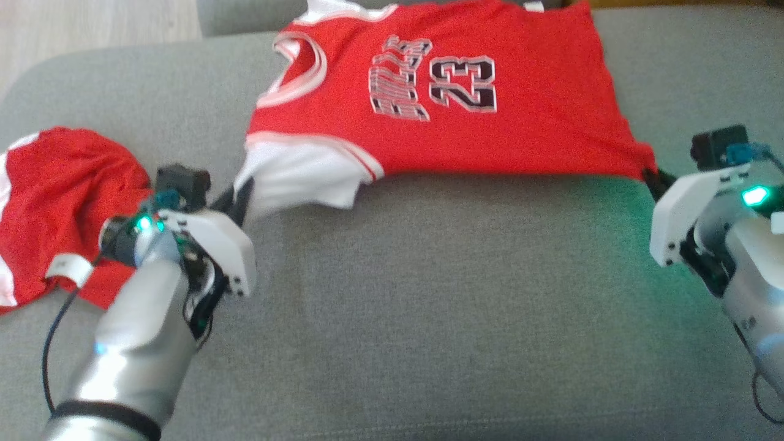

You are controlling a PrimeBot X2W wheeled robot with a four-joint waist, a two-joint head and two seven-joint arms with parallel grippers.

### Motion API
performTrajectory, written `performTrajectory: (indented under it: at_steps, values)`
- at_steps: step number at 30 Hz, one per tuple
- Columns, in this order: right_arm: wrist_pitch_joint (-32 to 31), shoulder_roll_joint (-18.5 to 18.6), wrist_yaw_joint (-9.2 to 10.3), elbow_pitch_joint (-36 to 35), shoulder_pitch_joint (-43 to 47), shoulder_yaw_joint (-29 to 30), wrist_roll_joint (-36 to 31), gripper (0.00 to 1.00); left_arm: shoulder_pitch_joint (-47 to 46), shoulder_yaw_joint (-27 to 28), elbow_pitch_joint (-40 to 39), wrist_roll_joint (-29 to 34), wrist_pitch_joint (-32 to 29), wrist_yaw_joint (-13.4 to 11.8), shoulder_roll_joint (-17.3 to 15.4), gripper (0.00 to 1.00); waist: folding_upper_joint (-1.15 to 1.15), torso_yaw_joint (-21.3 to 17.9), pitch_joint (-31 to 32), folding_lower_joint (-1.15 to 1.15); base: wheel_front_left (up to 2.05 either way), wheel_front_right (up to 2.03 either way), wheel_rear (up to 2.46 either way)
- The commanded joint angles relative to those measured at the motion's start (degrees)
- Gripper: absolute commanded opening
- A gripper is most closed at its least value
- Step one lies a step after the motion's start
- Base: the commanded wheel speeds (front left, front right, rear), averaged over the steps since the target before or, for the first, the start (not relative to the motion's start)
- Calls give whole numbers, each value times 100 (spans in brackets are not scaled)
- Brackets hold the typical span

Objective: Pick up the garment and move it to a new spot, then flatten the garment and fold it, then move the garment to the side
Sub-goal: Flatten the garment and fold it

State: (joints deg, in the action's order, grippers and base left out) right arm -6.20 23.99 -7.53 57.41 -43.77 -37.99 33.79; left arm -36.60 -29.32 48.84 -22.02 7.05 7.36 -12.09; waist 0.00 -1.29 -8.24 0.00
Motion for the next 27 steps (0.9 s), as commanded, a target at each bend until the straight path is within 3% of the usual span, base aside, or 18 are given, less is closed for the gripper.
performTrajectory:
  at_steps: [1, 5, 12, 18, 27]
  values:
    - [-89, 228, 4, -163, 121, -138, 113, 0, -13, 49, -308, -130, -104, 9, -305, 0, 0, -16, 180, 0, 0, 0, 0]
    - [-272, 424, 4, -311, 288, -351, 299, 0, 334, -233, -765, -429, -427, 11, -485, 0, 0, -23, 312, 0, 0, 0, 0]
    - [-707, 816, 4, -725, 588, -809, 710, 0, 1081, -640, -2046, -1490, -1419, 12, -1014, 0, 0, -60, 575, 0, 0, 0, 0]
    - [-1108, 1219, 4, -1254, 796, -1247, 1069, 0, 1605, -714, -3168, -2378, -2340, 12, -1528, 0, 0, -68, 728, 0, 0, 0, 0]
    - [-1851, 1939, 4, -2173, 1058, -1757, 1850, 0, 2204, -723, -4286, -3049, -3239, 10, -2169, 0, 0, -120, 895, 0, 0, 0, 0]
